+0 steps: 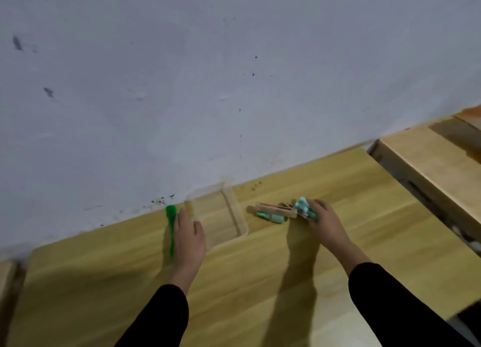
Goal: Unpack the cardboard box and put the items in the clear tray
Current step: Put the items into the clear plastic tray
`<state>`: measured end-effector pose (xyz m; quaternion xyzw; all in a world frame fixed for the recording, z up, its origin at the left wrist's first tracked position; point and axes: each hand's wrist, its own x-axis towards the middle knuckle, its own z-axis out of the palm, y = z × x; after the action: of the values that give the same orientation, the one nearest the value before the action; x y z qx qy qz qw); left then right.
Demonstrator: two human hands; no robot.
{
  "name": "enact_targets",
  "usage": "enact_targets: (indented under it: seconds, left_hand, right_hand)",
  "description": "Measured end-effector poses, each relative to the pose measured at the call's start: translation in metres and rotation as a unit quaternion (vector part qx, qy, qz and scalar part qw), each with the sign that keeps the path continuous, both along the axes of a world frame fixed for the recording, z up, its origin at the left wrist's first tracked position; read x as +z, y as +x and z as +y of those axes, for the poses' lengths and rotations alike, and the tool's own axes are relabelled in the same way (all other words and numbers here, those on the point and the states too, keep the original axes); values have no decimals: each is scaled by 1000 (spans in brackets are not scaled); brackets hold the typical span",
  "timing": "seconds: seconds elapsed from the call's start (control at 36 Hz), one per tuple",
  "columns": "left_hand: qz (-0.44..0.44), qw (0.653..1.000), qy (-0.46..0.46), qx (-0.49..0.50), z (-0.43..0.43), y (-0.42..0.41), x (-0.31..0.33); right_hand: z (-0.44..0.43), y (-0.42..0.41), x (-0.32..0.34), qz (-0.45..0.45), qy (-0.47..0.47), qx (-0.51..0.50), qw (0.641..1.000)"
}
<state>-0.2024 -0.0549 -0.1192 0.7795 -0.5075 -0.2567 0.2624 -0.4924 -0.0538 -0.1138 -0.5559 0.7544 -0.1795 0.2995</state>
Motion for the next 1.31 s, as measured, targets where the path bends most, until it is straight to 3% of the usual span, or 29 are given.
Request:
enact_targets:
  seconds: [0.36,0.78,0.94,1.31]
  left_hand:
    - [120,989,-70,41,-2,-15,-45]
    - [146,983,-82,69,-5,-21,-55]
    - [147,983,-84,63,-4,-20,-57]
    - [160,982,-82,55,-3,-18,-57]
  right_hand:
    - [-54,2,-22,7,-10,16,1000]
    - [-65,35,-21,-8,8,155,988]
    - [-60,48,-28,125,15,235,964]
    - [-62,62,-40,117,1,166,979]
